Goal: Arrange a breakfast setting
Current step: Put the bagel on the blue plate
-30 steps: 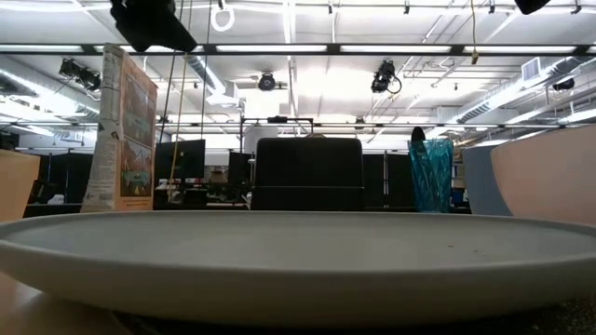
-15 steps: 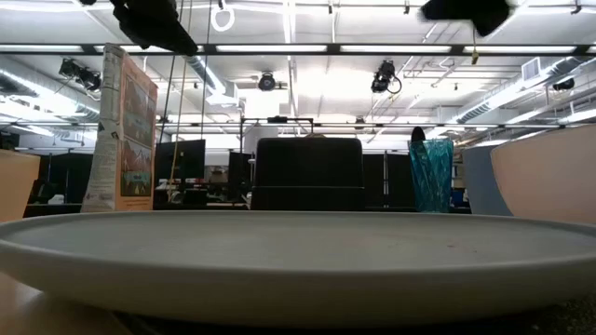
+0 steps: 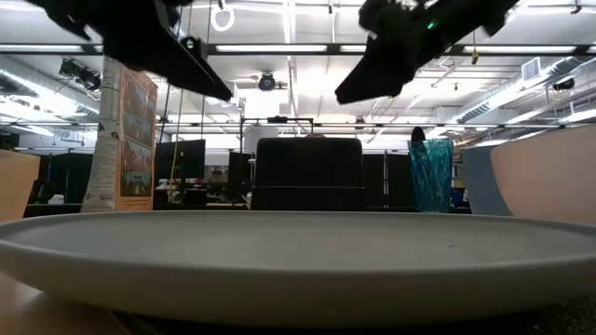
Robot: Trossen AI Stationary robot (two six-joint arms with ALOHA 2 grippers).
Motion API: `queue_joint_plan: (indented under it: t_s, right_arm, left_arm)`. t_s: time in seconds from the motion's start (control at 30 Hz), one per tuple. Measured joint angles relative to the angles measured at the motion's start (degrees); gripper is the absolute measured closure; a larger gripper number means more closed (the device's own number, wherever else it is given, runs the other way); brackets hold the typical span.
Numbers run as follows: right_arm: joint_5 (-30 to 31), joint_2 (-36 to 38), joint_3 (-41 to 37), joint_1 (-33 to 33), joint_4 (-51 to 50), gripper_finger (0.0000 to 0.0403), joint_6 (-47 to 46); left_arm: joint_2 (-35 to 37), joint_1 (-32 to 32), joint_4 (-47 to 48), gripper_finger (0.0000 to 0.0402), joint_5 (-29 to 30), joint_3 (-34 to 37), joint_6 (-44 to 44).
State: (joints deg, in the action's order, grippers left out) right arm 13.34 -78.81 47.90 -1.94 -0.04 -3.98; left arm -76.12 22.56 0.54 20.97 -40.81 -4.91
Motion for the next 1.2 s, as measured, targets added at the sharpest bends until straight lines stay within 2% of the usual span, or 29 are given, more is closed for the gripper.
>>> queue_joint_plan:
  t_s: [0.17, 0.27, 0.37, 0.53, 0.73, 0.83, 1.03, 1.2]
  right_arm:
    - [-7.44, -0.02, 1.18, 9.87, -1.12, 0.0230, 3.87]
    - [-8.96, -0.55, 3.02, 14.69, -0.79, 0.0230, 7.87]
    - [-10.11, -0.81, 5.07, 18.15, -0.32, 0.0230, 11.23]
    - [-18.41, -0.79, 7.68, 21.78, -0.34, 0.0231, 12.24]
    - [-22.38, -0.81, 10.85, 24.77, -2.33, 0.0231, 12.44]
    - [-24.87, -1.97, 12.98, 25.74, -2.96, 0.0231, 10.88]
    - [-23.25, -7.58, 19.03, 26.39, -6.94, 0.0231, 12.62]
    - [-21.52, -12.73, 26.29, 26.86, -11.13, 0.0231, 14.91]
  left_arm:
    - [0.18, -3.55, -7.68, 0.0127, -3.38, 4.45, 4.48]
    - [0.85, -6.52, -12.06, 0.0127, -4.27, 7.75, 7.24]
    - [1.43, -10.26, -17.63, 0.0127, -8.16, 10.86, 8.03]
    - [1.71, -12.98, -26.10, 0.0127, -13.89, 14.45, 5.54]
    - [1.66, -12.63, -36.26, 0.0127, -13.67, 19.92, 5.61]
    - [1.66, -12.67, -44.68, 0.0127, -13.06, 23.59, 6.04]
    - [1.66, -14.61, -55.89, 0.0127, -13.04, 28.22, 8.97]
    - [1.66, -16.75, -56.31, 0.0127, -13.00, 28.28, 8.60]
